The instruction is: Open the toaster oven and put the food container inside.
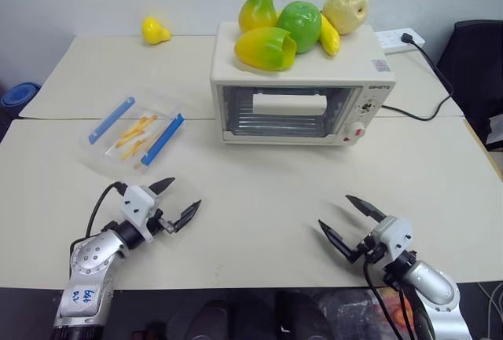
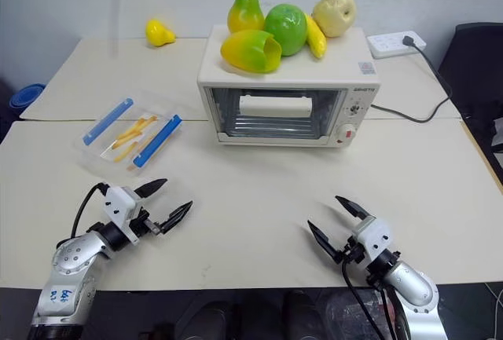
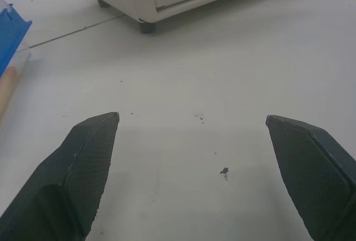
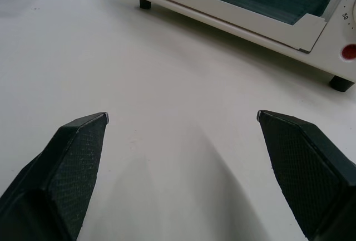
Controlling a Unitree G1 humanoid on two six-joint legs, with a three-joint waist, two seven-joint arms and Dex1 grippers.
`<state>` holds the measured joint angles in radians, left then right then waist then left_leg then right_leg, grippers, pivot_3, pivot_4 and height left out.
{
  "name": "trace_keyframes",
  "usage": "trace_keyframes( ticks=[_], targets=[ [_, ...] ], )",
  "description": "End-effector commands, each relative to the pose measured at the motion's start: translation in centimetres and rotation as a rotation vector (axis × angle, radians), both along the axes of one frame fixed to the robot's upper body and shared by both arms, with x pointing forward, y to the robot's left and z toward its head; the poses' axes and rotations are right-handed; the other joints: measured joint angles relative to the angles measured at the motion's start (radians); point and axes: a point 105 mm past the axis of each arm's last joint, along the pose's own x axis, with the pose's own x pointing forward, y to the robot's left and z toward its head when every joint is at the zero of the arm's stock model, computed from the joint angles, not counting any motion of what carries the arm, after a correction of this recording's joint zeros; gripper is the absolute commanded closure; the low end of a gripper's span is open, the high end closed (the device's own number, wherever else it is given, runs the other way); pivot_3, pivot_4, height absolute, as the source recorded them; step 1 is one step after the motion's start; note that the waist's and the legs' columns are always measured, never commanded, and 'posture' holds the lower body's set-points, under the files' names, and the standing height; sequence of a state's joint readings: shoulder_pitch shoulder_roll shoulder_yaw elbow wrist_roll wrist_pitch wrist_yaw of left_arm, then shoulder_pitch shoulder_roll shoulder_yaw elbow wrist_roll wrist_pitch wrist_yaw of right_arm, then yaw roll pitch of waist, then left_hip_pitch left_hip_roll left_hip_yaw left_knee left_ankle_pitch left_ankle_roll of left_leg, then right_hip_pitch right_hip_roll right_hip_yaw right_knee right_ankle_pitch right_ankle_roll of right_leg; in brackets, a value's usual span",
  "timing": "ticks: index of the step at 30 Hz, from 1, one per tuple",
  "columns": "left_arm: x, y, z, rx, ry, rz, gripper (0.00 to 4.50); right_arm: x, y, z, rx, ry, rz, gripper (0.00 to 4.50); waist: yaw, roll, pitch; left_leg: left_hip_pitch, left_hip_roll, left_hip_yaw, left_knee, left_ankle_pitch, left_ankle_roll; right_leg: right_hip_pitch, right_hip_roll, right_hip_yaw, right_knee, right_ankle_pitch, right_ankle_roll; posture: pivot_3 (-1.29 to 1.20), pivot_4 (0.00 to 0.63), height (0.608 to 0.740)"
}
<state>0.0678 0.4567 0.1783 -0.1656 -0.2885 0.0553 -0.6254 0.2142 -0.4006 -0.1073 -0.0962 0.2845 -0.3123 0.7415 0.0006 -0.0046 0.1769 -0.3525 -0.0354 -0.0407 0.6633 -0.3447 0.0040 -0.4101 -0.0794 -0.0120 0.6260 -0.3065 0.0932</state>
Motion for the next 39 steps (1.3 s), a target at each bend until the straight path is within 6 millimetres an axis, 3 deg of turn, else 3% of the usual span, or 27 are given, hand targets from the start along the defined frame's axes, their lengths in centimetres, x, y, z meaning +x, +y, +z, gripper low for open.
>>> trace_keyframes(
  ticks=[1, 5, 12, 17, 23, 27, 31, 34, 39],
  targets=[
    [-0.4, -0.1, 2.0, -0.037, -0.035, -0.029, 0.0, 0.5, 0.0, 1.5, 0.048, -0.017, 0.026, 0.02, -0.002, 0.0, 0.0, 0.0, 0.0, 0.0, 0.0, 0.0, 0.0, 0.0, 0.0, 0.0, 0.0, 0.0, 0.0, 0.0, 0.15, 0.74],
    [-1.7, 0.1, 6.0, -0.218, 0.0, -0.202, 0.0, 2.3, 0.1, 6.0, 0.114, -0.043, 0.103, 0.02, -0.006, 0.001, 0.0, 0.0, 0.001, 0.0, 0.001, 0.0, 0.0, 0.0, 0.0, 0.0, 0.001, 0.0, 0.0, 0.0, 0.15, 0.74],
    [-2.8, 0.3, 11.2, -0.237, 0.066, -0.456, 0.0, 6.3, 1.5, 12.7, 0.131, -0.055, 0.237, 0.02, -0.001, 0.001, 0.001, -0.001, 0.001, -0.003, 0.001, 0.0, 0.0, 0.0, 0.0, -0.002, 0.0, -0.001, -0.001, 0.0, 0.15, 0.74],
    [-2.0, -0.6, 12.3, -0.233, 0.054, -0.5, 0.0, 8.5, 3.3, 14.7, 0.116, -0.052, 0.288, 0.02, -0.002, 0.002, 0.001, -0.003, 0.001, -0.004, 0.001, 0.0, 0.0, -0.001, 0.0, -0.003, -0.001, -0.001, -0.001, 0.0, 0.15, 0.74],
    [-2.0, -1.6, 12.0, -0.227, 0.045, -0.509, 0.0, 8.7, 4.1, 15.2, 0.078, -0.034, 0.364, 0.02, -0.003, 0.002, 0.001, -0.006, 0.0, -0.003, 0.001, 0.0, 0.0, -0.003, 0.0, -0.004, 0.0, 0.0, -0.001, 0.0, 0.15, 0.74],
    [-1.6, -1.4, 12.2, -0.248, 0.025, -0.486, 0.0, 7.2, 5.6, 15.3, 0.067, -0.041, 0.465, 0.02, -0.003, 0.002, 0.001, -0.006, 0.0, -0.004, 0.002, 0.0, 0.0, -0.003, 0.0, -0.004, 0.0, 0.0, -0.001, 0.0, 0.15, 0.74],
    [-1.2, -1.4, 12.5, -0.247, 0.018, -0.478, 0.0, 5.8, 6.2, 14.1, -0.006, -0.036, 0.529, 0.02, -0.004, 0.002, 0.001, -0.006, 0.001, -0.004, 0.002, 0.0, -0.001, -0.003, 0.0, -0.004, 0.0, 0.0, -0.001, 0.0, 0.15, 0.74],
    [-0.6, -1.4, 12.7, -0.251, 0.023, -0.479, 0.58, 4.7, 6.2, 11.9, -0.07, -0.002, 0.544, 0.0, -0.004, 0.002, 0.001, -0.005, 0.001, -0.003, 0.003, 0.0, -0.001, -0.003, 0.0, -0.004, 0.0, 0.0, -0.001, 0.0, 0.15, 0.74],
    [2.7, -2.2, 13.4, -0.23, -0.028, -0.433, 2.12, 3.9, 5.9, 8.8, -0.136, -0.001, 0.508, 0.0, -0.001, 0.002, 0.001, -0.005, -0.001, -0.003, 0.003, 0.0, -0.001, -0.003, 0.0, -0.004, 0.001, 0.0, -0.001, 0.0, 0.15, 0.74]
  ],
)
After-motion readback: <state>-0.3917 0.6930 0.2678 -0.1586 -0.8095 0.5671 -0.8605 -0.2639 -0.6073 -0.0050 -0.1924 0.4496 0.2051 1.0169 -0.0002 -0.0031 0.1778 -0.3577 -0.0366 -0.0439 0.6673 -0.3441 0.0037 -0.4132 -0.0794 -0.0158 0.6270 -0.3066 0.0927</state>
